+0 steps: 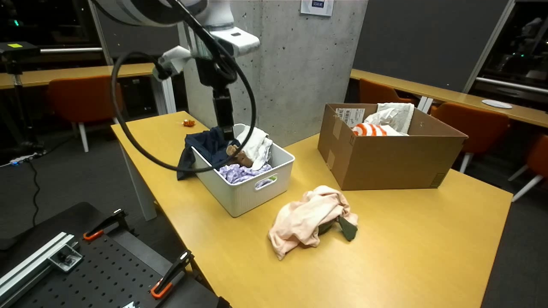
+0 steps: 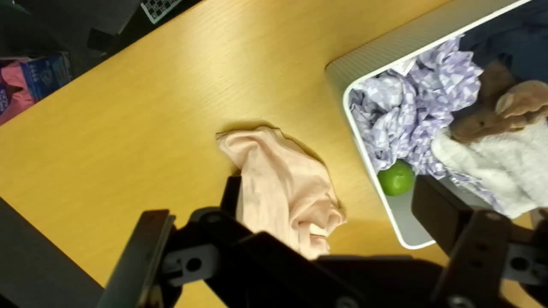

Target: Place the pink clothe in the white basket

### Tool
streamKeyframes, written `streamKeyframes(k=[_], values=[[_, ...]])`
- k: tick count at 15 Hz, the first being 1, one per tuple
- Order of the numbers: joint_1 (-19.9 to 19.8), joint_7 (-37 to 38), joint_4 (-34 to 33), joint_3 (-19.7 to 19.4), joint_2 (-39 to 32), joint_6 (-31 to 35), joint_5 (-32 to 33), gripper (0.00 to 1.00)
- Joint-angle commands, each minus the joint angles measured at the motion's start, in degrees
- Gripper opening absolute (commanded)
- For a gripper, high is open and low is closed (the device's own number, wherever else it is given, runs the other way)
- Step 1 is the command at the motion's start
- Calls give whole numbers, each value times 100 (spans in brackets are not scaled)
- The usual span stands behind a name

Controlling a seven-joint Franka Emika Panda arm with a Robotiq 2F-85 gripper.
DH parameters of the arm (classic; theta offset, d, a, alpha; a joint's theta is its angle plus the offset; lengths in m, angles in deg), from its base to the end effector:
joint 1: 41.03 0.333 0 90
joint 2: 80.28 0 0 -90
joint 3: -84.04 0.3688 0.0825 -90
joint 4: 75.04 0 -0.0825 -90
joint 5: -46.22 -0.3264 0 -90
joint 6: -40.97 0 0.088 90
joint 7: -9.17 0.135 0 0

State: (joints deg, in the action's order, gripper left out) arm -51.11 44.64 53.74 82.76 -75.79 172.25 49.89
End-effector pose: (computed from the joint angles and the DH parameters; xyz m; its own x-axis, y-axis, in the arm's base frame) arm 0.4635 -0.0962 0.4682 0.7052 -0.6974 0.1279 -0.7003 -0.7133 -0.0284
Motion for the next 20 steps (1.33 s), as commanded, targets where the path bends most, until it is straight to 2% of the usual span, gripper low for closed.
streamKeyframes(k=[1,6,10,14,20], values=[[-120,-89,-295,-476,-709,342,-291,100],[-238,88,-1350,-959,-2171,391,-1063,100],[-227,250,-2553,-1061,-3311,192,-1440,100],[-230,502,-3499,-1066,-4205,-57,-1480,100],[-182,856,-4222,-1140,-5073,-309,-1361,100]])
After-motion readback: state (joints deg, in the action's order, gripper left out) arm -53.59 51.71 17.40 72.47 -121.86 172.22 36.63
